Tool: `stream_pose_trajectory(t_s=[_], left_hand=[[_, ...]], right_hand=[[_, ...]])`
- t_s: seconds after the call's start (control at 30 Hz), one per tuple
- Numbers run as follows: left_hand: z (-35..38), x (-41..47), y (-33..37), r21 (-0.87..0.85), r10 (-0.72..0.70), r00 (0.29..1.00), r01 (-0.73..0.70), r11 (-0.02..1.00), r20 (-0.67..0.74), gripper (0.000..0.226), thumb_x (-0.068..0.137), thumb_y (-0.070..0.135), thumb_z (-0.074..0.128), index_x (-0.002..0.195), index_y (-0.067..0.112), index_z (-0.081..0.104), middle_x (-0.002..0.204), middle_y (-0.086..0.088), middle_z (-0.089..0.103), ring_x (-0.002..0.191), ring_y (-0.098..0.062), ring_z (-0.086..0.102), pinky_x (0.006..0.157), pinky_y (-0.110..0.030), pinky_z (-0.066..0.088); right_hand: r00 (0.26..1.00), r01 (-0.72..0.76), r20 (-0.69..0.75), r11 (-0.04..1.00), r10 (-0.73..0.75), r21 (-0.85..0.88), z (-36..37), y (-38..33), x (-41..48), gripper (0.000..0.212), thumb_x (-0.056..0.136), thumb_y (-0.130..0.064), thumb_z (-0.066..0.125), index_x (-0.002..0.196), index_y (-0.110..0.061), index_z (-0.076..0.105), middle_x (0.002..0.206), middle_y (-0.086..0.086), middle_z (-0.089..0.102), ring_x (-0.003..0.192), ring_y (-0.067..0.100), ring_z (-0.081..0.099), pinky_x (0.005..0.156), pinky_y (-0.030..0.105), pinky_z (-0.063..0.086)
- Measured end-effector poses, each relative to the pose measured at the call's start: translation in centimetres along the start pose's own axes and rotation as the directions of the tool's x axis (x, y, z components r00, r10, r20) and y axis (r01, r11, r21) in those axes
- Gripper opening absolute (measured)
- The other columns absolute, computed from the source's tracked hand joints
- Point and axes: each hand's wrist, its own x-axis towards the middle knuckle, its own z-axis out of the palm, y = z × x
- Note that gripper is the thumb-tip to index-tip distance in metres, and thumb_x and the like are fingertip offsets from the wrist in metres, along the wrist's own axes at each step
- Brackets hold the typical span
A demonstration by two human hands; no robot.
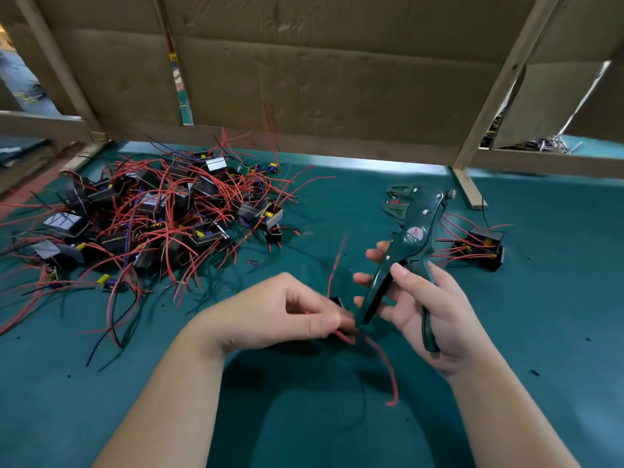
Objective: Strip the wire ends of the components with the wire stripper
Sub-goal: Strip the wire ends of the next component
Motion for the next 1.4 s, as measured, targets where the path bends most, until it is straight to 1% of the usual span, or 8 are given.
stream_pose_trajectory(t_s=[0.07, 0.13, 0.3, 0.43, 0.57, 0.97, 1.13, 1.4], left_hand=[[-0.1, 0.1, 0.3, -0.044, -0.143, 0.988, 0.141, 0.989, -0.054, 0.068, 0.073, 0.085, 0.041, 0.083, 0.029, 0.079, 0.104, -0.009, 0.074, 0.076, -0.007, 0.067, 0.064, -0.016, 0.044], [-0.5, 0.4, 0.2, -0.176, -0.277, 0.929, 0.238, 0.955, -0.247, 0.077, 0.085, 0.074, 0.028, 0.059, 0.019, 0.074, 0.078, -0.013, 0.074, 0.055, -0.011, 0.06, 0.048, -0.019, 0.037], [-0.6, 1.4, -1.4, 0.05, -0.219, 0.689, 0.347, 0.936, -0.691, 0.041, 0.09, 0.038, 0.058, 0.053, 0.018, 0.06, 0.057, 0.004, 0.066, 0.043, -0.006, 0.049, 0.047, -0.019, 0.04], [1.6, 2.8, -2.0, 0.42, 0.0, 0.818, 0.295, 0.858, -0.575, 0.024, 0.084, 0.052, 0.063, 0.086, 0.029, 0.07, 0.084, 0.014, 0.065, 0.073, 0.004, 0.053, 0.065, -0.005, 0.036], [2.3, 3.7, -2.1, 0.452, 0.001, 0.92, 0.192, 0.871, -0.393, 0.013, 0.082, 0.039, 0.072, 0.089, 0.032, 0.065, 0.079, 0.012, 0.063, 0.064, 0.004, 0.053, 0.061, -0.01, 0.039], [-1.7, 1.4, -1.5, 0.197, 0.181, 0.691, -0.056, 0.979, -0.699, 0.051, 0.086, -0.018, 0.031, 0.099, 0.028, 0.049, 0.083, 0.01, 0.07, 0.094, -0.01, 0.064, 0.082, -0.024, 0.045], [-0.6, 1.3, -0.6, 0.15, 0.128, 0.769, -0.042, 0.988, -0.626, 0.037, 0.062, 0.001, 0.024, 0.082, 0.024, 0.044, 0.045, 0.002, 0.044, 0.046, -0.01, 0.042, 0.049, -0.018, 0.036], [0.8, 1.7, -1.2, 0.215, 0.079, 0.881, 0.026, 0.976, -0.467, 0.044, 0.067, 0.013, 0.035, 0.101, 0.04, 0.031, 0.073, 0.019, 0.037, 0.066, -0.003, 0.036, 0.059, -0.018, 0.032]], right_hand=[[1.0, 0.002, 0.0, 1.0, -0.002, 0.003, -0.1, -0.1, 0.0, 0.041, 0.079, -0.01, 0.061, 0.119, -0.003, 0.056, 0.116, 0.012, 0.062, 0.092, 0.032, 0.067, 0.076, 0.052, 0.056], [1.0, -0.001, -0.005, 1.0, 0.001, 0.008, -0.2, -0.2, 0.0, 0.041, 0.08, -0.008, 0.066, 0.119, -0.003, 0.056, 0.114, 0.012, 0.063, 0.092, 0.033, 0.068, 0.077, 0.052, 0.056], [1.0, -0.011, -0.023, 1.0, 0.012, 0.013, -0.4, -0.2, 0.0, 0.045, 0.076, -0.013, 0.065, 0.119, -0.003, 0.057, 0.109, 0.013, 0.064, 0.09, 0.032, 0.067, 0.075, 0.051, 0.056], [0.999, -0.04, -0.023, 0.999, 0.041, 0.008, -0.1, 0.0, 0.0, 0.043, 0.075, -0.013, 0.061, 0.117, -0.004, 0.058, 0.104, 0.011, 0.065, 0.086, 0.029, 0.067, 0.072, 0.049, 0.057], [0.999, -0.03, -0.029, 1.0, 0.031, 0.008, 0.1, 0.1, 0.0, 0.045, 0.072, -0.013, 0.064, 0.116, -0.004, 0.058, 0.103, 0.012, 0.064, 0.083, 0.028, 0.067, 0.071, 0.048, 0.057], [0.999, -0.009, -0.048, 0.999, 0.011, 0.05, -0.1, 0.0, -0.3, 0.035, 0.075, -0.01, 0.06, 0.109, -0.002, 0.061, 0.114, 0.009, 0.063, 0.083, 0.031, 0.067, 0.07, 0.051, 0.056], [0.997, -0.075, 0.028, 0.996, 0.074, 0.042, 0.5, 0.2, -0.6, 0.033, 0.075, -0.009, 0.061, 0.107, -0.003, 0.065, 0.115, 0.014, 0.062, 0.086, 0.033, 0.066, 0.071, 0.051, 0.055], [0.929, -0.12, 0.365, 0.98, 0.056, 0.157, 1.8, 0.0, -1.5, 0.064, 0.067, -0.018, 0.084, 0.121, 0.003, 0.058, 0.142, 0.021, 0.048, 0.11, 0.035, 0.062, 0.077, 0.053, 0.053]])
